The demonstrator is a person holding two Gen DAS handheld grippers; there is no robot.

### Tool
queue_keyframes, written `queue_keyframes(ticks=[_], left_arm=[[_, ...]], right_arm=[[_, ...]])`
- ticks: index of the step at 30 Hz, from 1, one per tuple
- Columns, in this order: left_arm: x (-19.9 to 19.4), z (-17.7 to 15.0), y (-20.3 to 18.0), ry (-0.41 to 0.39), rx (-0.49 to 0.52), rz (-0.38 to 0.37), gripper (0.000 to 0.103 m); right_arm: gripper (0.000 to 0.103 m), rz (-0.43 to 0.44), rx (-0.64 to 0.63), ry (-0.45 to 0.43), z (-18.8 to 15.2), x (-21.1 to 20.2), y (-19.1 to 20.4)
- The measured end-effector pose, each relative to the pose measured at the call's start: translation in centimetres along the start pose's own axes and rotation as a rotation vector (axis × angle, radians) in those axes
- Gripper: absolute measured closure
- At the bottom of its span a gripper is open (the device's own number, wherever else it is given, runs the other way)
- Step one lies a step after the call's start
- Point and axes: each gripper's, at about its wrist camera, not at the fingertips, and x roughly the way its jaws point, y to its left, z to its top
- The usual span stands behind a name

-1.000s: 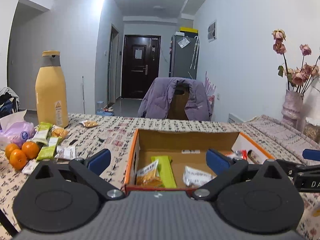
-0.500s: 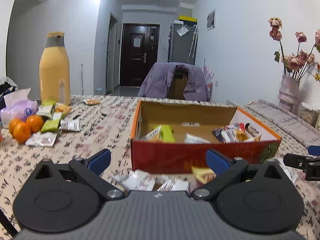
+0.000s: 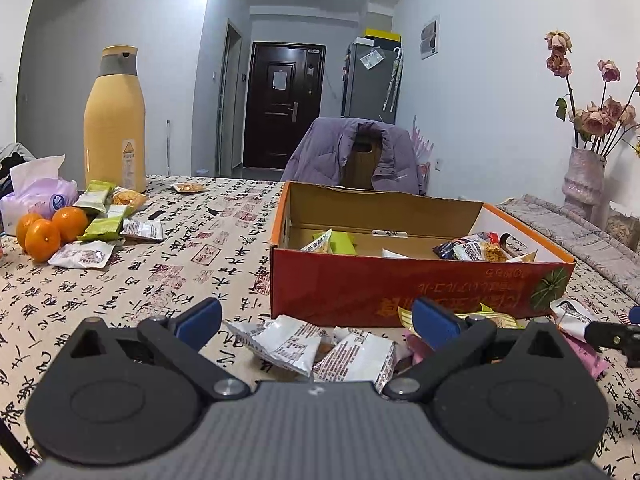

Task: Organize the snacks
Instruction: 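Grasp a white packet with the right tool while the left tool grasps a biscuit packet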

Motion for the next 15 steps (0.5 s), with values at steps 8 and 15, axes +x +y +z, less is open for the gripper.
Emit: queue_keyframes(ticks=[8, 15], left_arm=[[0.3, -0.2, -0.2, 0.017, 0.004, -0.005, 0.0], [0.5, -0.2, -0.4, 0.03, 0.01, -0.003, 0.0]], right_arm=[[0.016, 0.05, -0.021, 0.065, 1.6, 3.5, -0.5], [0.043, 0.11, 0.001, 0.084, 1.3, 4.6, -0.6]])
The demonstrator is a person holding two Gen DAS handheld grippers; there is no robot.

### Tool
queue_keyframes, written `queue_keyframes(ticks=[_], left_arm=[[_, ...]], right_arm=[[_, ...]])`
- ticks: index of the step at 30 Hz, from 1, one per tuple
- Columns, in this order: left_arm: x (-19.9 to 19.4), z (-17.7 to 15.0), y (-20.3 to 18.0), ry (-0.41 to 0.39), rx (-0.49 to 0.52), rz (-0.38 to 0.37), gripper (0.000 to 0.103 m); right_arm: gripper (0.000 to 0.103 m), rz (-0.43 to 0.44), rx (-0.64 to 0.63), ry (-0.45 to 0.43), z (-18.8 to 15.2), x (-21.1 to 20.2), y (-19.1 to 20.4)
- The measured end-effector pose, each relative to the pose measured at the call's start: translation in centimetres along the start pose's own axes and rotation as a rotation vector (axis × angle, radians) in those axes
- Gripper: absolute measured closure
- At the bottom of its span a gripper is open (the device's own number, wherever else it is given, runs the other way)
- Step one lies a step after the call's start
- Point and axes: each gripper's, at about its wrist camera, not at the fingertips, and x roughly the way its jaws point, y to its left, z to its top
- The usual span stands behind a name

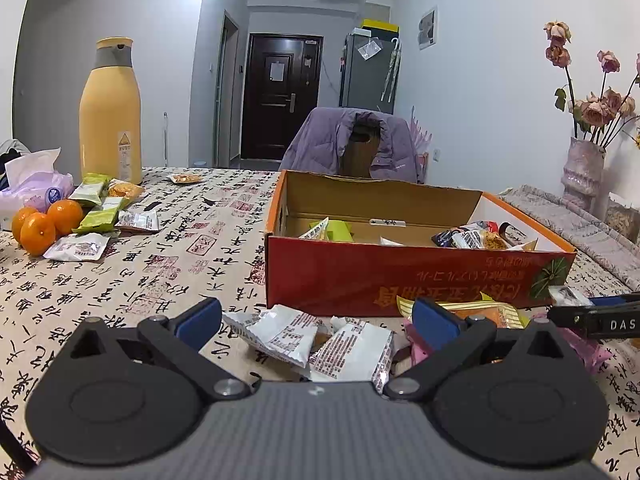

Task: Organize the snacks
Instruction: 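Grasp a white packet with the right tool while the left tool grasps a biscuit packet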

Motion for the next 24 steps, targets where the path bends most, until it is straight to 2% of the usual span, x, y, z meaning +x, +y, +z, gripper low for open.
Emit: queue_keyframes(ticks=[1, 2, 6, 16, 24], left_arm=[[0.0, 0.0, 0.0, 0.001, 0.001, 0.0, 0.0], [0.1, 0.0, 0.0, 0.003, 0.002, 0.001, 0.0], [0.1, -0.1, -0.1, 0.006, 0.003, 0.006, 0.0], [-0.4, 0.6, 0.1, 0.023, 0.018, 0.026, 0.0], [-1.5, 1.1, 1.0, 0.074, 0.045, 0.03, 0.0]], right_arm=[[0.052, 0.0, -0.001, -0.007, 0.0, -0.1, 0.0], [0.054, -0.007, -0.005, -0.015, -0.1, -0.3, 0.1], [0.055, -0.014, 0.003, -0.048, -0.3, -0.9, 0.0], [0.056, -0.089, -0.01, -0.193, -1.1, -4.2, 0.4], [0.056, -0.091, -0.024, -0.22, -2.4, -5.5, 0.9]])
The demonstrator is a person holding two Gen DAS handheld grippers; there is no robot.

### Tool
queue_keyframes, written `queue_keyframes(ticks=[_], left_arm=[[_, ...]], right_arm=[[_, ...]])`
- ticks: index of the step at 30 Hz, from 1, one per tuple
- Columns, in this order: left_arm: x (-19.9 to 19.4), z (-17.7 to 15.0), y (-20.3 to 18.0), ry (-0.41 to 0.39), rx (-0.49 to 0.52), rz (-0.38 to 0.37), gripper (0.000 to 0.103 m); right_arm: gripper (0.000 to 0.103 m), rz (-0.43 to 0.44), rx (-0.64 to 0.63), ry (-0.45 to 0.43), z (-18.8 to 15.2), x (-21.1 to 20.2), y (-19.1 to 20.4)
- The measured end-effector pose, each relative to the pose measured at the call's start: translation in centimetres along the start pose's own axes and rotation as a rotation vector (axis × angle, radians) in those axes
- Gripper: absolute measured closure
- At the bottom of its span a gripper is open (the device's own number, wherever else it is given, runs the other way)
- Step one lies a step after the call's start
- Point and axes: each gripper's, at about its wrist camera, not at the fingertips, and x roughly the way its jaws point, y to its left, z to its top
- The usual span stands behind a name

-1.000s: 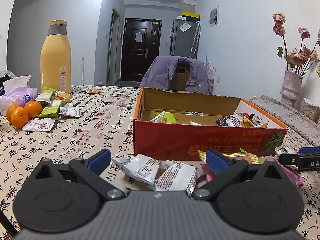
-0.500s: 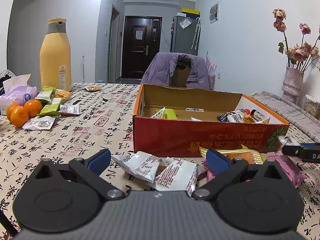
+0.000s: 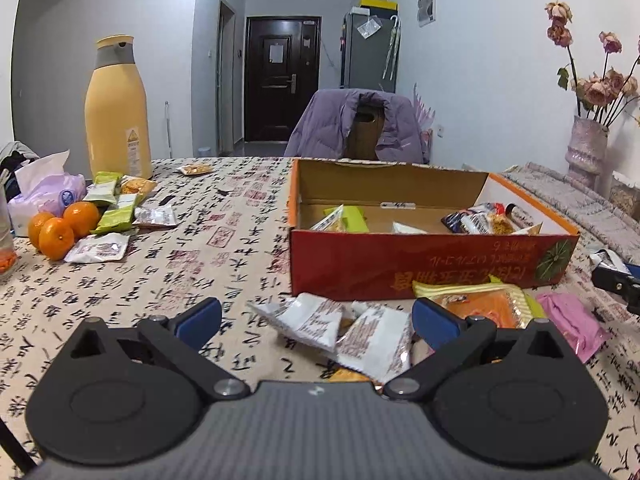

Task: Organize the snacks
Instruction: 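Grasp a white packet with the right tool while the left tool grasps a biscuit packet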

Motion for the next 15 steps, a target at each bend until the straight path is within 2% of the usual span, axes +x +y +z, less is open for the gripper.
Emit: queue_keyframes(ticks=[15], left_arm=[[-0.4, -2.0, 0.8, 0.113, 0.099, 0.025, 0.0]], right_arm=[[0.055, 0.023, 0.034, 0.056, -1.9, -0.4, -0.2]])
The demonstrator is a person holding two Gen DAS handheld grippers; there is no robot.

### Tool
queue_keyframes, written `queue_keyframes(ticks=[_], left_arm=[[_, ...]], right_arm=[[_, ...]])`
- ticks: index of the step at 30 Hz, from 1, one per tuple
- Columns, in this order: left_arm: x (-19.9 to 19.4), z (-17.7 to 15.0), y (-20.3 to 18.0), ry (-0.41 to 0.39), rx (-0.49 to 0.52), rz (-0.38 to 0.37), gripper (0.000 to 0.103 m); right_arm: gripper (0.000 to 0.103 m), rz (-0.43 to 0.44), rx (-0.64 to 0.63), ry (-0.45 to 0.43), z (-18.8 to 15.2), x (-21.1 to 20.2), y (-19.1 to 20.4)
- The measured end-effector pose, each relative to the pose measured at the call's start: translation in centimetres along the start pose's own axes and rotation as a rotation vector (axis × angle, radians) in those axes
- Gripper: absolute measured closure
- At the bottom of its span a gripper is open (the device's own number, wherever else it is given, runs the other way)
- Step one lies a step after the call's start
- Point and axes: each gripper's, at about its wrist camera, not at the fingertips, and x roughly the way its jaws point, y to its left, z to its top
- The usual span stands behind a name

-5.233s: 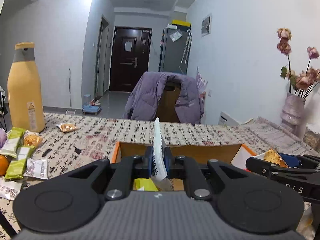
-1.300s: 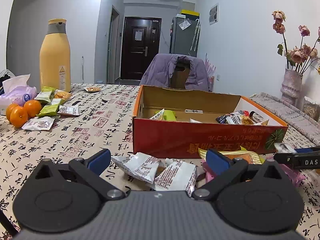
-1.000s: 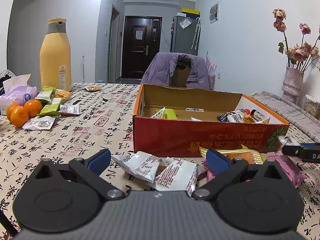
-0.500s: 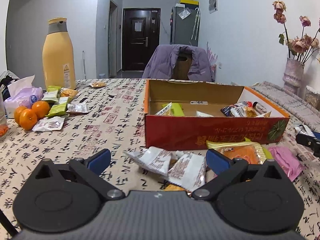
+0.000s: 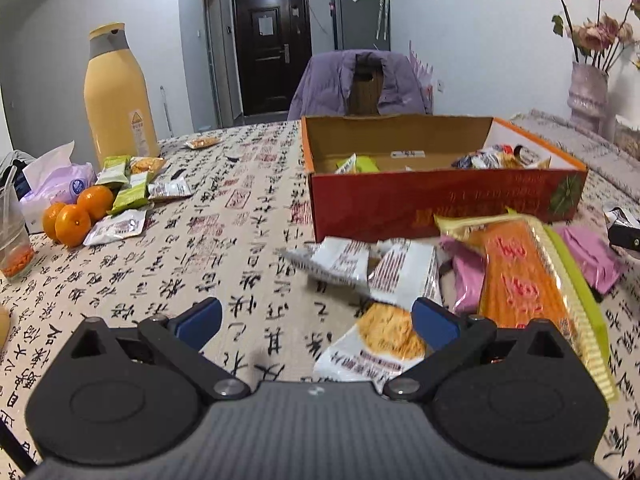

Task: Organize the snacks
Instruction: 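Grasp a white packet with the right tool while the left tool grasps a biscuit packet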

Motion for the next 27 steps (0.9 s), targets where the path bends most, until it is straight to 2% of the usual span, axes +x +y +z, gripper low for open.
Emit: queue_keyframes(ticks=[11, 14, 16, 18, 20, 22, 27], left_arm=[[1.0, -0.3, -1.8, 0.044, 0.057, -0.046, 0.001], [1.4, -0.5, -2.5, 0.059, 0.084, -0.052, 0.01], [1.6, -0.6, -2.7, 0.071, 0.087, -0.057, 0.021], [1.8, -0.6, -2.7, 0.075, 0.075, -0.067, 0.024], [1.9, -0.6, -2.6, 0.077, 0.059, -0.086, 0.033], [1.9, -0.5, -2.4, 0.078, 0.036, -0.132, 0.052], [1.5, -0.7, -2.9, 0.053, 0.042, -0.137, 0.055]], right_arm=[[0.055, 0.021, 0.022, 0.0, -0.3, -0.1, -0.3], [0.055, 0.029, 0.03, -0.003, -0.3, -0.1, -0.5], [0.055, 0.035, 0.036, -0.004, -0.3, -0.1, -0.6], [0.055, 0.043, 0.04, -0.006, -0.3, -0.1, -0.7], [0.055, 0.049, 0.044, -0.006, -0.3, -0.1, -0.8], [0.055, 0.055, 0.048, -0.008, -0.3, -0.1, -0.9], [0.055, 0.061, 0.05, -0.008, -0.3, -0.1, -1.0]])
